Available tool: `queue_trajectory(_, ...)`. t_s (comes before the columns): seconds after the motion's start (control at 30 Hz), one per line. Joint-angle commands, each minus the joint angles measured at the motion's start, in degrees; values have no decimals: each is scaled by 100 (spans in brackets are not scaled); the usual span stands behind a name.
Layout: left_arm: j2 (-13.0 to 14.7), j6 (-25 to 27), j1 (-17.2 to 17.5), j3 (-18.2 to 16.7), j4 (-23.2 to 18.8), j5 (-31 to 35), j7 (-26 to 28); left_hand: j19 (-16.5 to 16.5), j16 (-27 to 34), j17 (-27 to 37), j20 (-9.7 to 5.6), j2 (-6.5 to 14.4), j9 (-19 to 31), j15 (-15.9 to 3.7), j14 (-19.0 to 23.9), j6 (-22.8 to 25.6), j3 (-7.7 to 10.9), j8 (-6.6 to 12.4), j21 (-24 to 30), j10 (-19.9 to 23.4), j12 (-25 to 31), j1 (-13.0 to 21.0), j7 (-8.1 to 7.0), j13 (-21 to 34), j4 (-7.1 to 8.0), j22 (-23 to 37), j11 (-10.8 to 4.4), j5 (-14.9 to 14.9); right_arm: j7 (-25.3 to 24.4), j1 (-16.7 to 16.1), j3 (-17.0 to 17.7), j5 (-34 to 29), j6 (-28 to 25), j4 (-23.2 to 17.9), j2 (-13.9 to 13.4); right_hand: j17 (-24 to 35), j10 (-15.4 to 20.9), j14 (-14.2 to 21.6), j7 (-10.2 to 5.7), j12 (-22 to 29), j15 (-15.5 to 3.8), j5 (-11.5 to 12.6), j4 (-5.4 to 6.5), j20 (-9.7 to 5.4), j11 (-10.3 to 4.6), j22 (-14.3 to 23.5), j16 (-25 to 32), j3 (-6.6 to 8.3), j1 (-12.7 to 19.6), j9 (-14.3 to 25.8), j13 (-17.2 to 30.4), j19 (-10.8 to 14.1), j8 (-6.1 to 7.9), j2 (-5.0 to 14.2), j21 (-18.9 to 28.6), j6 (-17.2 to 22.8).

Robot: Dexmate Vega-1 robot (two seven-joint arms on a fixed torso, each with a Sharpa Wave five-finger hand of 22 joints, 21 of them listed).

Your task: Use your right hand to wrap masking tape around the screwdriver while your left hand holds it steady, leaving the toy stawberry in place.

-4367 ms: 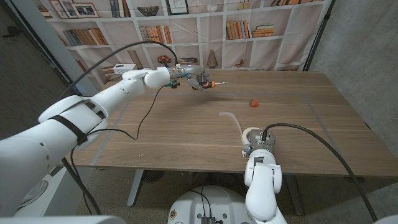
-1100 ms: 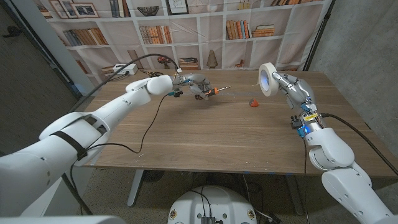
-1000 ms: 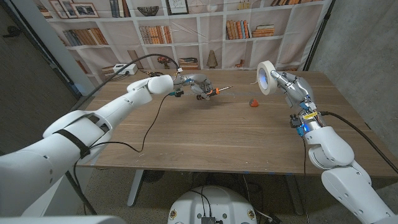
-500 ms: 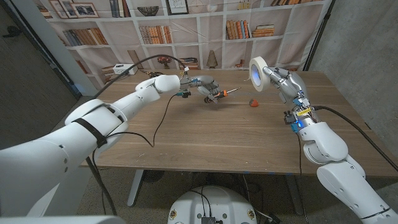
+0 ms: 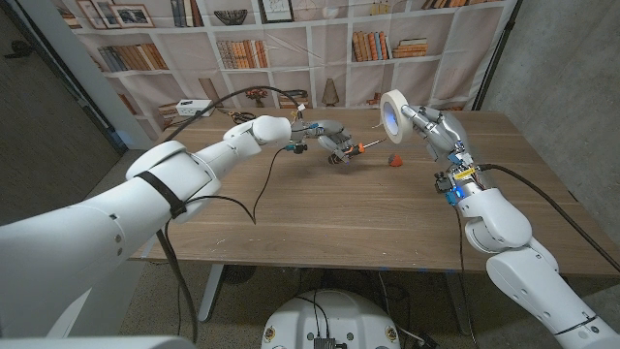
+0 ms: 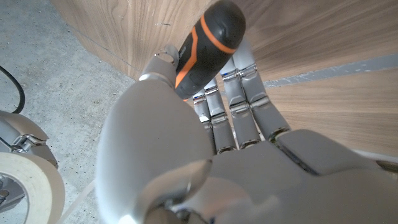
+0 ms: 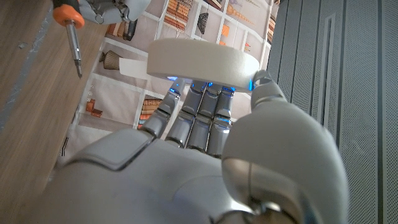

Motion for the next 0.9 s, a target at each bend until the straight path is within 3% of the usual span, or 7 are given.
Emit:
queue_trajectory(0.03,-198,-40,-80,64,236,-338,-304,-10,-6,2618,-383,340,268,-1564,1589,672,163,38,54,510,-14,320,34,2032,110,-6,-268,28,-62,105,-161,61,14,84,-102,9,149,-5,-46,18,-599,12,592,-16,-143,11,27,814,648,255,15,-33,1619,626,61,29)
queue_trajectory(0.37,-93,-32,-9,-142,81,-621,-851,-32,-30,2629,-381,347,281,-1565,1599,670,165,20,113,521,-48,328,40,2050,106,-53,-262,21,-290,170,-245,-190,137,330,-74,-11,113,-20,-51,32,-606,-4,592,-17,-152,12,50,812,651,220,32,-73,1643,627,119,27)
queue_trajectory(0.63,177,115,143,-265,-471,-522,-953,-47,-50,2631,-388,356,286,-1565,1603,672,168,7,153,533,-59,334,50,2078,104,-83,-252,14,-752,-32,-139,-625,78,319,-17,-3,85,-80,-54,30,-625,-17,593,-29,-177,10,64,809,652,174,26,-105,1650,626,159,31)
queue_trajectory(0.9,385,397,330,-392,-1032,-392,-732,-61,-73,2627,-389,363,308,-1565,1616,670,172,-1,199,531,-76,339,59,2112,102,-118,-249,3,-744,-286,-77,-602,91,209,-20,-54,223,-13,-13,40,-591,-16,522,39,-106,3,100,836,729,107,-76,-68,1676,609,239,99)
